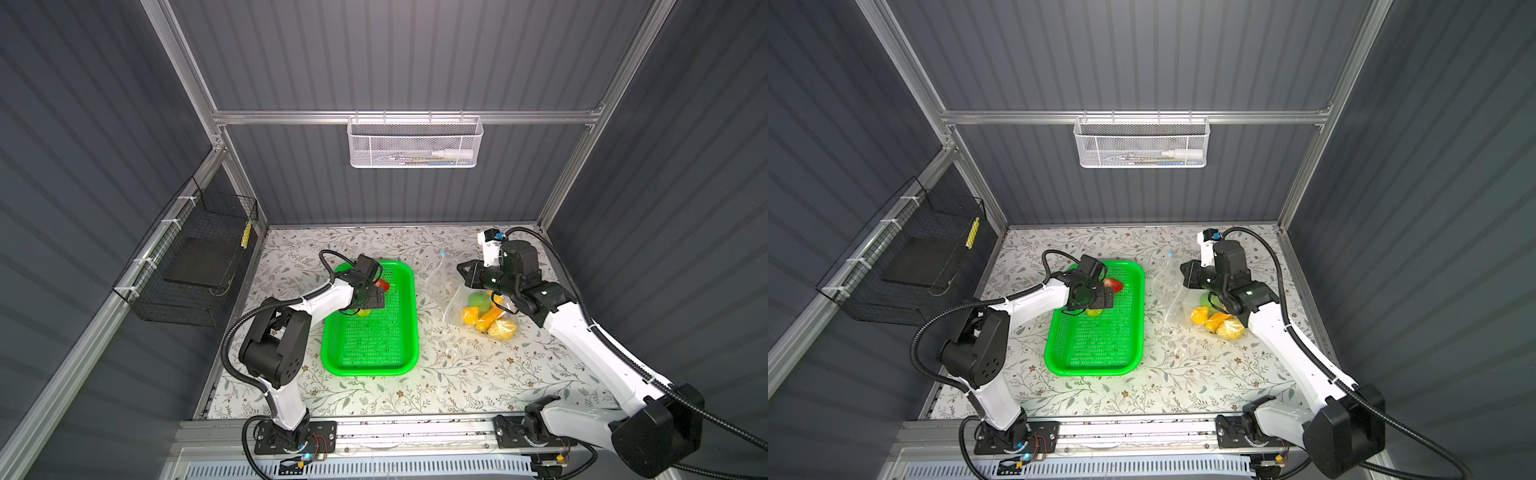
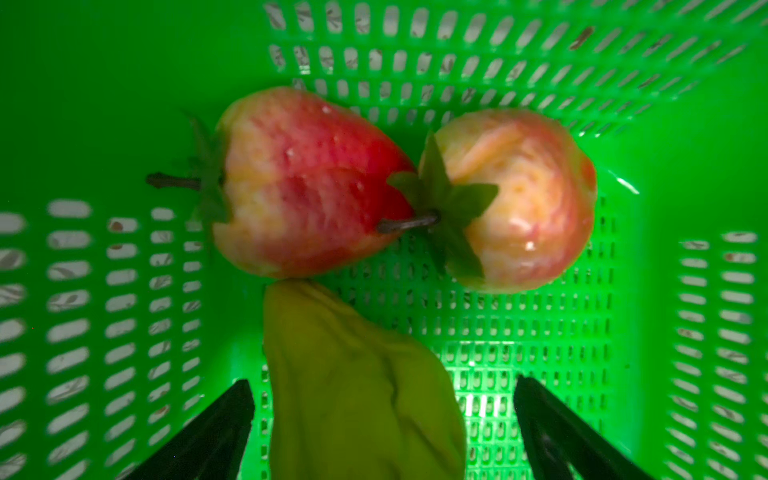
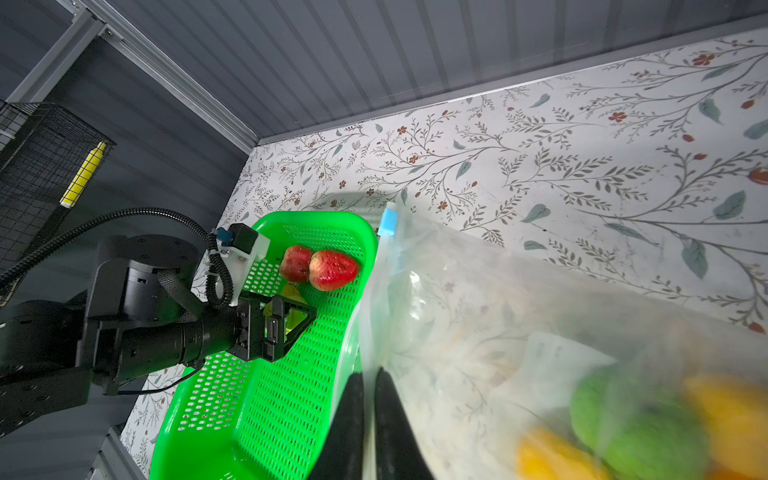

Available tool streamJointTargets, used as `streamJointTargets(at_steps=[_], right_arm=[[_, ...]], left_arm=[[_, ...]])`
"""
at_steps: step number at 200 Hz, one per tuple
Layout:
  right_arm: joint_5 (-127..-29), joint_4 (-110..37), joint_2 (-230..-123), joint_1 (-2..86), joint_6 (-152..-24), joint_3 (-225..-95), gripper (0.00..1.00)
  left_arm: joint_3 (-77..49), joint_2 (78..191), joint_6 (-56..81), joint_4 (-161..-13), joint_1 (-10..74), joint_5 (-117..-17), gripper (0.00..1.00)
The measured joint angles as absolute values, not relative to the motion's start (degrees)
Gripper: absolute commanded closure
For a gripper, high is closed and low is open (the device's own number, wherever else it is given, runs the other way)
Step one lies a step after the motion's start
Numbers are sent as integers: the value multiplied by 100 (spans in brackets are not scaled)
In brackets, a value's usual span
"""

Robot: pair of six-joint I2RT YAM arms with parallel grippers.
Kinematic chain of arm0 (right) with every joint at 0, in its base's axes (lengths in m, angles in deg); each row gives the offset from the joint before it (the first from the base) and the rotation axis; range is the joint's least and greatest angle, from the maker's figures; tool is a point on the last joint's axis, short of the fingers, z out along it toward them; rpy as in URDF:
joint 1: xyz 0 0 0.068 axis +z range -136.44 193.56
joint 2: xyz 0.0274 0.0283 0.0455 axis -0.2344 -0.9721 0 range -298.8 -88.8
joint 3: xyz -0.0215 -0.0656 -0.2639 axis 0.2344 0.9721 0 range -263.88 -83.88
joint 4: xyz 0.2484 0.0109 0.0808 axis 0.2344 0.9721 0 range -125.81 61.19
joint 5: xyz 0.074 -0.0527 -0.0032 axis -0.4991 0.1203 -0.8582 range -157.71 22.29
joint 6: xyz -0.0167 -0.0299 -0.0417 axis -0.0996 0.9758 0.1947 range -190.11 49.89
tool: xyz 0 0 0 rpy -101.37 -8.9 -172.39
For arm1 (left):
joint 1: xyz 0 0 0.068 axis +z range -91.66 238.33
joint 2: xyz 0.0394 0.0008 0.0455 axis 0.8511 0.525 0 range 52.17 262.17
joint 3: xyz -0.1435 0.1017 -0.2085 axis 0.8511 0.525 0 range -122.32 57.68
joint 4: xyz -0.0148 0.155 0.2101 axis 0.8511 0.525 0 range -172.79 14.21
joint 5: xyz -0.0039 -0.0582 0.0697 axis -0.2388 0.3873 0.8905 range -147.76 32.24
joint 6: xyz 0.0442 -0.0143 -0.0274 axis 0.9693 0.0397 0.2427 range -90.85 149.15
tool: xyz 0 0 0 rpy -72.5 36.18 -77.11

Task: Place the food in the zip-top bag and seal the zipper
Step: 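Grasp the pale green pear with the left gripper and lift it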

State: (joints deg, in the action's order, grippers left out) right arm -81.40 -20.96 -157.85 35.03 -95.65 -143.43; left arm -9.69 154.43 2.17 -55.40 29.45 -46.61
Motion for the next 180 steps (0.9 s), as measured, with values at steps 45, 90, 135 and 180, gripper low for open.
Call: streamJointTargets(at_steps=[45, 90, 135, 180], right_arm=[[-8140, -2096, -15785, 3503, -9565, -14343, 89], [-8138, -2085, -15785, 3503, -9562, -14343, 89], [-8138, -2080, -15785, 3503, -9562, -14343, 89], [-8140, -2082, -15785, 3503, -9562, -14343, 89]], left_arm=[[-928, 15522, 239, -5544, 2945, -4466, 1], [-928, 15684, 239, -5651, 2945, -4470, 5], [-912, 15710, 267, -5762, 2945, -4494, 28], [-716, 15568, 280, -5883, 2945, -4497, 37]])
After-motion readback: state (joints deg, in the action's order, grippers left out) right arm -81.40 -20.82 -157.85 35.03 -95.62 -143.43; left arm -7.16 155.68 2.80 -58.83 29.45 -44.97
